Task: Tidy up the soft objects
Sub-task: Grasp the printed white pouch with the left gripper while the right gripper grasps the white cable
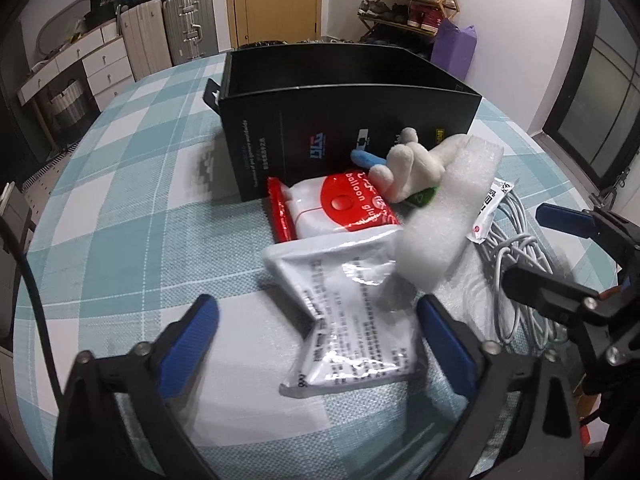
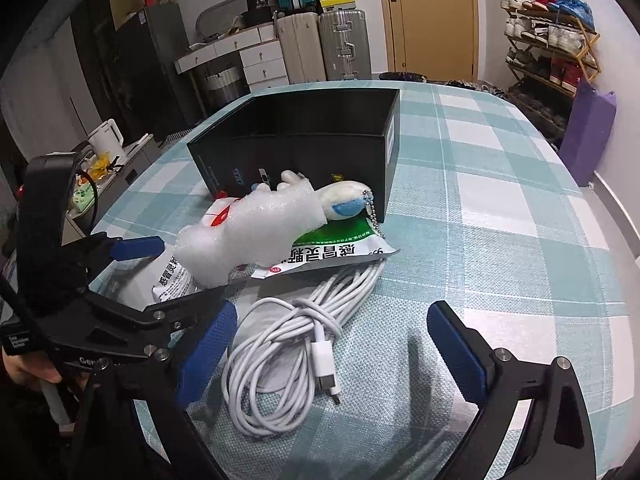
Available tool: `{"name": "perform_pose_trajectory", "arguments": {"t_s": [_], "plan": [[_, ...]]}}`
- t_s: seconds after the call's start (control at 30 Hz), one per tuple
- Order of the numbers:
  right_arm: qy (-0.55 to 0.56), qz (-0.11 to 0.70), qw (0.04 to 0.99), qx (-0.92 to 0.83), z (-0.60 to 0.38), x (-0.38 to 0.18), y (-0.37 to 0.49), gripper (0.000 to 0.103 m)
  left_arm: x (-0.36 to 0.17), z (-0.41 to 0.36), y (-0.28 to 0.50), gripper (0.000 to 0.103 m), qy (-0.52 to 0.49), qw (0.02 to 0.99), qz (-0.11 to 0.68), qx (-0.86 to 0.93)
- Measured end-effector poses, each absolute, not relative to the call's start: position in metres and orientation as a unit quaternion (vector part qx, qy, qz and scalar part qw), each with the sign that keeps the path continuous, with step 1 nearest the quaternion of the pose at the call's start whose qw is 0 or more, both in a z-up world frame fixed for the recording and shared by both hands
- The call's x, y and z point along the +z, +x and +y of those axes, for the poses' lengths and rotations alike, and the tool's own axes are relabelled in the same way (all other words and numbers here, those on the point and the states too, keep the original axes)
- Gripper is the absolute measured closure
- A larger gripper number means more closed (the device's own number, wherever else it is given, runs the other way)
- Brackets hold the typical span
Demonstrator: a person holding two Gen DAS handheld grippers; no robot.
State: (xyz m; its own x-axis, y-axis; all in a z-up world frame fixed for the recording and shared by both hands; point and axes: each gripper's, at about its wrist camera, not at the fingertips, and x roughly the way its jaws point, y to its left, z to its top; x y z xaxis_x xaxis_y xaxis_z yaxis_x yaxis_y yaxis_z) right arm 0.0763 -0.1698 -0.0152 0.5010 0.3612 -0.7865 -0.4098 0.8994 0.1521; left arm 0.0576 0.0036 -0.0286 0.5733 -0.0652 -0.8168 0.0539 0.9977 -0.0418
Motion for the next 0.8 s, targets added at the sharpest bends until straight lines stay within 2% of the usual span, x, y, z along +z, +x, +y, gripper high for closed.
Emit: {"name": "perform_pose_trajectory", "arguments": {"t_s": [0.1, 0.17, 0.37, 0.4, 0.47, 0.8], "plan": [[-0.029, 0.451, 0.865, 0.219, -0.164, -0.019, 0.077, 0.008, -0.025, 0.005, 0.054, 0.03, -0.001, 0.89, 0.455, -0.041], [-0.029, 0.453, 0.863, 0.22, -0.161, -0.021, 0.078, 0.012, -0.023, 0.007, 0.052, 0.047, -0.002, 0.891, 0.452, -0.042], [-0.032, 0.454, 0.858, 0.236, -0.154, -0.024, 0.076, 0.029, -0.019, 0.016, 0.048, 0.061, -0.024, 0.895, 0.444, -0.048], [-0.03, 0.455, 0.857, 0.239, -0.154, -0.025, 0.076, 0.031, -0.018, 0.017, 0.047, 0.061, -0.026, 0.895, 0.442, -0.049], [-0.025, 0.457, 0.854, 0.247, -0.154, -0.027, 0.075, 0.043, -0.018, 0.017, 0.047, 0.063, -0.026, 0.896, 0.44, -0.05], [-0.004, 0.442, 0.859, 0.257, -0.167, -0.025, 0.067, 0.057, -0.017, 0.018, 0.041, 0.065, -0.034, 0.899, 0.434, -0.054]]}}
